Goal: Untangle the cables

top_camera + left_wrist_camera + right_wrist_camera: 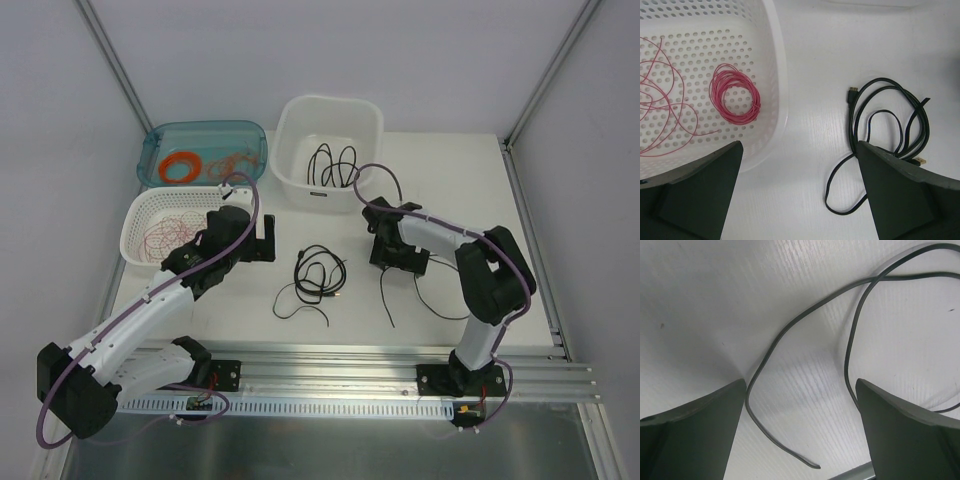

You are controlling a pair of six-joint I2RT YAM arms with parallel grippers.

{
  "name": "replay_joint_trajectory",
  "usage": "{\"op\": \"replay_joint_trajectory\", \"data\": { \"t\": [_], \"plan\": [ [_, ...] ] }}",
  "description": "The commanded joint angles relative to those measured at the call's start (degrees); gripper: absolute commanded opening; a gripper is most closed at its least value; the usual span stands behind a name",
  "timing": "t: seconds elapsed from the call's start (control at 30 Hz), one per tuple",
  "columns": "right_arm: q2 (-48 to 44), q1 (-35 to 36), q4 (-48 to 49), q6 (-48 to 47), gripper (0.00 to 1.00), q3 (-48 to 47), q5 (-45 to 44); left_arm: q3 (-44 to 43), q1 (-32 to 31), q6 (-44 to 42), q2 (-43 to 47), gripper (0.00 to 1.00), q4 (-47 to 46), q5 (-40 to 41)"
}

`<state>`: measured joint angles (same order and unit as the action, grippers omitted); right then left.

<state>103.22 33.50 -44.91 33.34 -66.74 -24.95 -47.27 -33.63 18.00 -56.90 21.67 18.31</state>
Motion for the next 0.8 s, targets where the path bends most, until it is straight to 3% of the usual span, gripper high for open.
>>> {"op": "replay_joint_trajectory", "data": {
  "t": [0.0,0.23,0.33,0.53,0.77],
  "plan": [
    [0.41,-1.94,3.06,-1.7,0.97,4.07,4.37,0.42,0.58,-1.47,1.09,0.99,-1.89,1.12],
    [0.66,-3.96,6.84,-2.67,0.99,6.8,10.61,0.86,0.67,-1.48,1.62,0.99,-1.9,1.38],
    [0.41,-4.23,8.16,-2.41,0.89,8.2,11.67,0.86,0.58,-1.74,1.8,0.99,-1.98,1.73],
    [0.84,-4.23,9.22,-2.67,0.48,8.47,12.55,0.95,0.67,-1.83,1.97,0.99,-2.16,1.73],
    [1.72,-4.14,10.89,-2.93,0.12,8.91,14.23,1.04,0.67,-2.09,2.24,0.99,-2.33,2.17]
  ]
}}
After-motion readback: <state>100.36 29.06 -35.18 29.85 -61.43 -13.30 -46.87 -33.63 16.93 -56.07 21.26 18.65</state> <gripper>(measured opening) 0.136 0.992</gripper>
